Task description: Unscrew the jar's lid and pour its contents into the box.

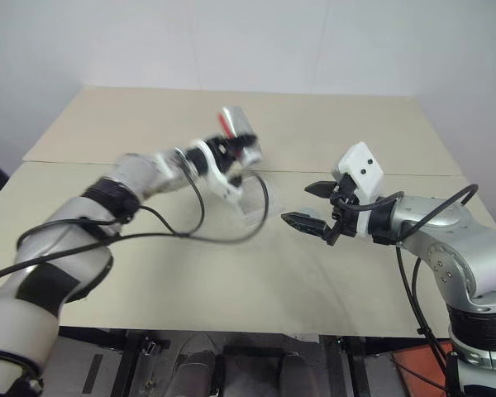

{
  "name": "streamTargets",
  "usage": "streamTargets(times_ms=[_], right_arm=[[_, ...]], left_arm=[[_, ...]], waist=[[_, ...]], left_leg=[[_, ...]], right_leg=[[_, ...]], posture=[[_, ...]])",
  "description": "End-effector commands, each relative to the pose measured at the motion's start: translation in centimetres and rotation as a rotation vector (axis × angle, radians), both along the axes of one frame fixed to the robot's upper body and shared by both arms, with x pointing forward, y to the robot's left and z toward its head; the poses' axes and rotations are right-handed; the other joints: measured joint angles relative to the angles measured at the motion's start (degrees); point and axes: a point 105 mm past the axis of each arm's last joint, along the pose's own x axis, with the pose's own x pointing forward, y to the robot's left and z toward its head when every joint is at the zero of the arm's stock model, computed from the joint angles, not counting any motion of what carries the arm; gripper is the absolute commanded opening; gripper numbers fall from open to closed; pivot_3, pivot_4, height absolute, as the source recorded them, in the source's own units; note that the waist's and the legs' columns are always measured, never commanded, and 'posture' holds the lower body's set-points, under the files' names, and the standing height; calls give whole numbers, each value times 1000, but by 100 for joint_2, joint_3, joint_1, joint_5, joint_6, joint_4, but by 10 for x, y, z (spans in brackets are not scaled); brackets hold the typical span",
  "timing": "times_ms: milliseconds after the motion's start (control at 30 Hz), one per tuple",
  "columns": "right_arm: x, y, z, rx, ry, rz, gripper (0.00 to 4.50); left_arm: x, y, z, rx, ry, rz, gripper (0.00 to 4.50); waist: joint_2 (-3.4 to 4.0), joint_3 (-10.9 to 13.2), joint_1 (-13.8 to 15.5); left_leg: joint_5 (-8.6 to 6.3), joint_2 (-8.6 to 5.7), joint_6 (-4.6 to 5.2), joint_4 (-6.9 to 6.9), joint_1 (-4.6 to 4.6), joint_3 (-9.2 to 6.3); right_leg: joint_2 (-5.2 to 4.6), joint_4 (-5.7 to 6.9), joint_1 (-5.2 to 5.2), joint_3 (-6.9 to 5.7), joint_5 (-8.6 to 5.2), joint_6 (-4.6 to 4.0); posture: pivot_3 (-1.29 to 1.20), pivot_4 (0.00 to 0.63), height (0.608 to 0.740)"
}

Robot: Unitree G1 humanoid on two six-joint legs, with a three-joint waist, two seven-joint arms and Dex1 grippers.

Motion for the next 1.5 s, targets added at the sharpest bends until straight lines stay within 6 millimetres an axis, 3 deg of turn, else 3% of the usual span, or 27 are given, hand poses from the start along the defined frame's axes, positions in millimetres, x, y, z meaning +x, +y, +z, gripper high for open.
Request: streamTargets(times_ms=[33, 167, 533, 733, 900, 1000, 1100, 1200, 1333, 1500], right_arm=[[-2, 1, 16, 10, -52, 5, 4464], [-2, 3, 21, 15, -70, 7, 4464], [0, 4, 23, 23, -68, 12, 4464], [2, 4, 22, 25, -59, 10, 4464], [3, 3, 20, 24, -55, 12, 4464], [3, 4, 19, 24, -52, 16, 4464], [2, 4, 19, 24, -51, 18, 4464], [2, 5, 19, 27, -48, 23, 4464], [1, 5, 17, 30, -41, 25, 4464], [0, 6, 17, 35, -39, 27, 4464]], left_arm=[[6, -3, 18, 104, -228, -56, 2057], [12, 0, 27, 84, -265, -17, 2057], [13, 5, 28, 41, -207, 2, 2057], [17, 22, 37, -143, -102, 84, 2057], [24, 53, 51, -456, 75, 231, 2057], [28, 72, 56, -752, 240, 311, 2057], [33, 94, 52, -1102, 471, 406, 2057], [39, 114, 35, -1453, 790, 518, 2057], [36, 124, 25, -1786, 1148, 527, 2057], [26, 129, 17, -1981, 1347, 440, 2057]], waist=[[-1, 0, -22], [0, 0, -42], [-1, 1, -24], [-1, 0, -30], [0, 0, -47], [1, 0, -42], [1, 0, -37], [1, 0, -31], [1, -1, -59], [1, -1, -85]], left_leg=[[0, 0, 0, -1, -1, 0], [0, -1, 0, 0, 4, 1], [0, -2, 0, 0, -6, 0], [0, -1, 0, -1, -6, 0], [0, 1, 1, -1, -1, 1], [0, 3, 0, 0, -2, 1], [1, 4, 0, 3, -3, 2], [1, 3, 0, 9, -4, 0], [1, 5, 0, 13, -4, -3], [1, 5, 0, 13, 0, -7]], right_leg=[[0, 1, -3, 0, 0, 0], [-2, 2, -1, 1, 0, 1], [-6, 4, -6, -1, 0, 1], [-5, 4, -7, -1, 0, 1], [-5, 7, -7, 0, 0, 0], [-6, 7, -7, -1, 0, 0], [-6, 8, -7, -1, 0, -1], [-7, 9, -4, -4, 1, -1], [-4, 10, -2, -4, 1, -1], [-2, 10, 0, -2, 1, -1]], posture=[[0, 150, 740], [0, 150, 740], [0, 150, 740], [0, 150, 740], [0, 150, 740], [0, 150, 740], [0, 150, 740], [0, 150, 740], [0, 150, 740], [0, 150, 740]])
